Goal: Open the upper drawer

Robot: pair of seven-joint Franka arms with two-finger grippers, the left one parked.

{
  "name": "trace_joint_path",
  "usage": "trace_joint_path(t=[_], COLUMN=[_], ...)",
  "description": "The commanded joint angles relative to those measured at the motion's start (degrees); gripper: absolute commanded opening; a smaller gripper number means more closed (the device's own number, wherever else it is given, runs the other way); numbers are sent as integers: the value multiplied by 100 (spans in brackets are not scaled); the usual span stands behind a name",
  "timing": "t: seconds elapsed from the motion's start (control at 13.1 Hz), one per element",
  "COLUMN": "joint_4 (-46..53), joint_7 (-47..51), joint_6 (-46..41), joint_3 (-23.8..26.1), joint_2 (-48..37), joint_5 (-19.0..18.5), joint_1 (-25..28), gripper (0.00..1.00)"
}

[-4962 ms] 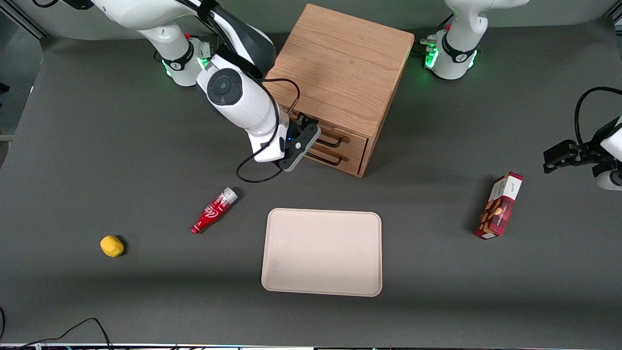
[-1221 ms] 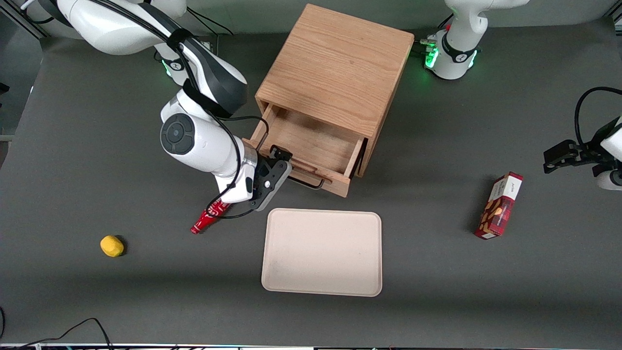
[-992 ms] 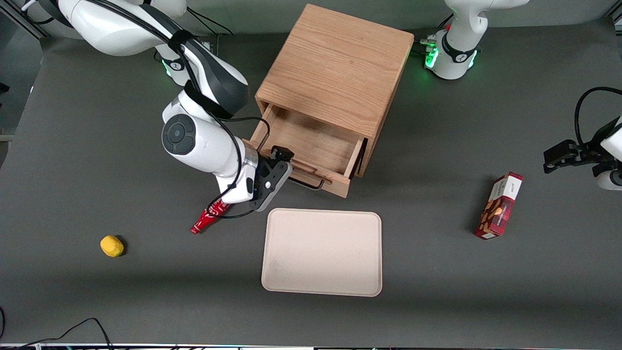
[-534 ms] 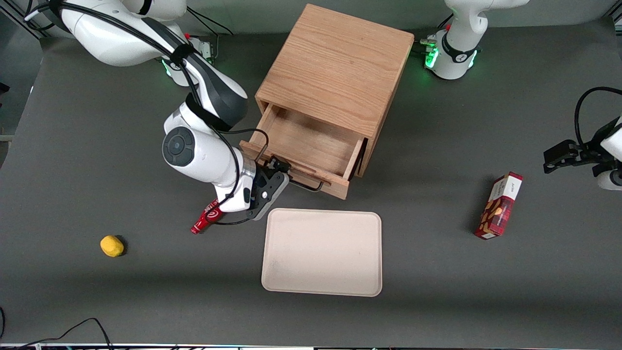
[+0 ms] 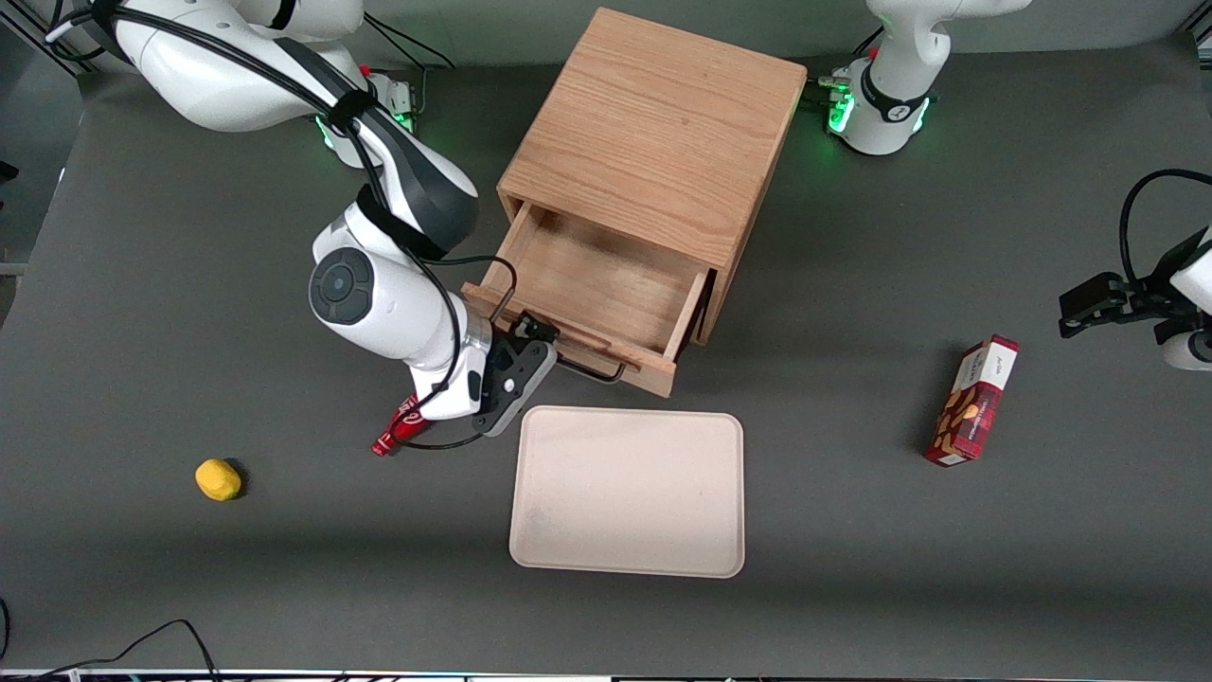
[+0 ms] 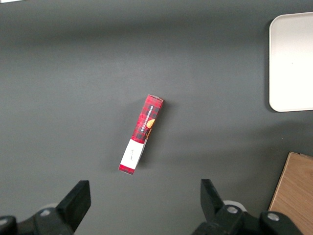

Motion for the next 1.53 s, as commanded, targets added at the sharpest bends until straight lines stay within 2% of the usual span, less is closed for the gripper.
trace_joint_path(t=[0.0, 0.23, 0.38, 0.84, 1.15, 1.45], joint_4=[120, 365, 611, 972, 1052, 1350], joint_7=[-121, -156, -147, -200, -86, 616], joint_6=[64, 134, 134, 134, 64, -830], joint_3=[-30, -232, -250, -426, -452, -400], joint_2=[66, 224, 321, 444, 383, 164], joint_5=[-382, -445, -664, -691, -604, -323], joint_1=[0, 9, -9, -9, 0, -9], gripper=[100, 100, 100, 100, 100, 100])
